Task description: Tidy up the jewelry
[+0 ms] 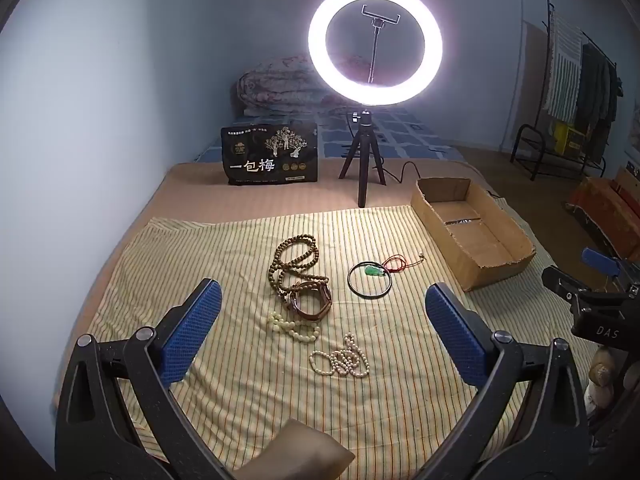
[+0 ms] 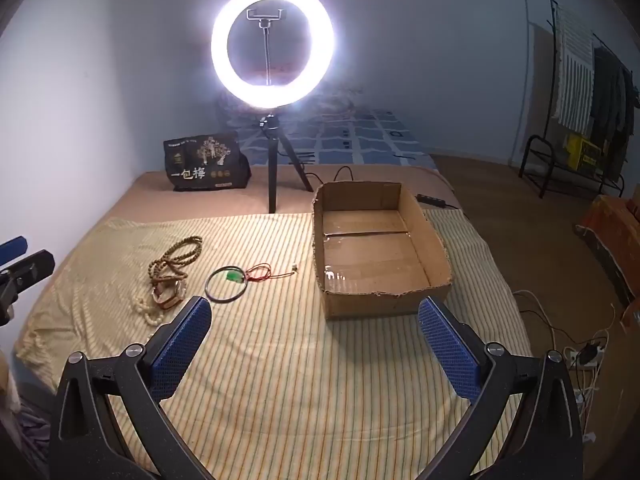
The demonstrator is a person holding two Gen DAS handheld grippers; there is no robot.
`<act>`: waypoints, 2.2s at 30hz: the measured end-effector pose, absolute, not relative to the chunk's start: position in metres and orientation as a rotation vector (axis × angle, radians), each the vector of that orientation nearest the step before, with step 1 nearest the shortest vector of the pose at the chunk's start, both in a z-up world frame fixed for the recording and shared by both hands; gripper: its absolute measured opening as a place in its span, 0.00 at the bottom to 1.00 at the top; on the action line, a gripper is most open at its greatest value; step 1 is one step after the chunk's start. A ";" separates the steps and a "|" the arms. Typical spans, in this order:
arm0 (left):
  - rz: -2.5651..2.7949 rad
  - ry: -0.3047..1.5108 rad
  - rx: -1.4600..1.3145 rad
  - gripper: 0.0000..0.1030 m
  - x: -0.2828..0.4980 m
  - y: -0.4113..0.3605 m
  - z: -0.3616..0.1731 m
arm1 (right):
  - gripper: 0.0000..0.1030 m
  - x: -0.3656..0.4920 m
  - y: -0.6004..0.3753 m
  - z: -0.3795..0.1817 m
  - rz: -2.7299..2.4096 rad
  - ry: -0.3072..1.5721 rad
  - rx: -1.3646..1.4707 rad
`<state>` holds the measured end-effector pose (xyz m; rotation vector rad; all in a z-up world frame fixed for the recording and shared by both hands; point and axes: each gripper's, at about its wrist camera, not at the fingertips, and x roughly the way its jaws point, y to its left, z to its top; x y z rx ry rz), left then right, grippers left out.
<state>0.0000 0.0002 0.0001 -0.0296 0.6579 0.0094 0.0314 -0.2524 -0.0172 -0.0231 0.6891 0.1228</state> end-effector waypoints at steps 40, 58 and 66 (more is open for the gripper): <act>0.015 0.645 -0.015 1.00 0.002 0.000 0.000 | 1.00 0.031 -0.256 -0.017 0.114 0.692 -0.051; 0.015 0.645 -0.013 1.00 0.002 0.000 -0.001 | 1.00 0.030 -0.255 -0.019 0.112 0.702 -0.052; 0.016 0.645 -0.012 1.00 0.002 0.000 -0.001 | 1.00 0.030 -0.255 -0.022 0.114 0.707 -0.050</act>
